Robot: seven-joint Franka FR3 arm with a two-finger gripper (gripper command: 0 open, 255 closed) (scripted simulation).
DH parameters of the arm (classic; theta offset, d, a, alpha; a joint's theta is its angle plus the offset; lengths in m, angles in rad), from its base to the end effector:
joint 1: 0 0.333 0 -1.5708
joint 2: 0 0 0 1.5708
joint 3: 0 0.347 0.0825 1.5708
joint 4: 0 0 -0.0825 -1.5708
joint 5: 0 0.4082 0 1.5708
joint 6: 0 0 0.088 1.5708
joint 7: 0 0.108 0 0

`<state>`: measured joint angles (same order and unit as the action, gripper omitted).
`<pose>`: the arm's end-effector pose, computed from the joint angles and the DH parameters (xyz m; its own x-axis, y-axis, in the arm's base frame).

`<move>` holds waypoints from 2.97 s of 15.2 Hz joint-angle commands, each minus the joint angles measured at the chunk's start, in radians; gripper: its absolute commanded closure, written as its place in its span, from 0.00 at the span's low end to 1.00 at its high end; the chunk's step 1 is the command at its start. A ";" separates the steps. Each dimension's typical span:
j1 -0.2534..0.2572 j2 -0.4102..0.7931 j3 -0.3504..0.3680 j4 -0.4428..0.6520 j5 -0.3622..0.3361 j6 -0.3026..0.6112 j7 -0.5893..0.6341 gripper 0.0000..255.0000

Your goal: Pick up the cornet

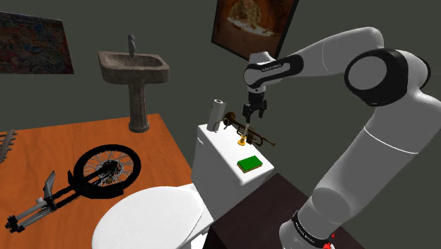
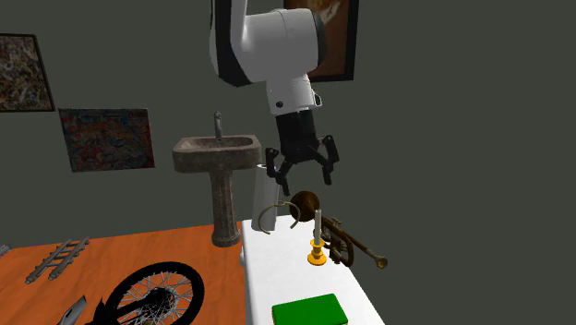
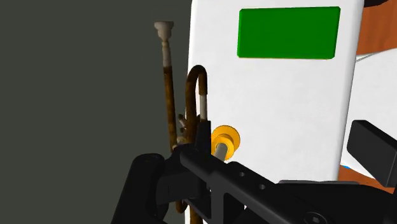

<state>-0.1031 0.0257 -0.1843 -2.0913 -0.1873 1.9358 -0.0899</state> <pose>0.5246 -0.1681 0.4155 0.9716 -0.1271 -0.1994 -0.0987 -0.9843 0.1465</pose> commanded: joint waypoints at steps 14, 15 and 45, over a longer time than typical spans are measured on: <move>-0.095 0.628 -0.025 0.585 0.035 0.000 -0.105 0.00; -0.098 0.649 -0.025 0.609 0.036 -0.005 -0.107 0.00; -0.099 0.626 -0.024 0.620 0.033 -0.038 -0.112 1.00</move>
<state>-0.2032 0.6615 -0.2064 -1.4715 -0.1528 1.9067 -0.2010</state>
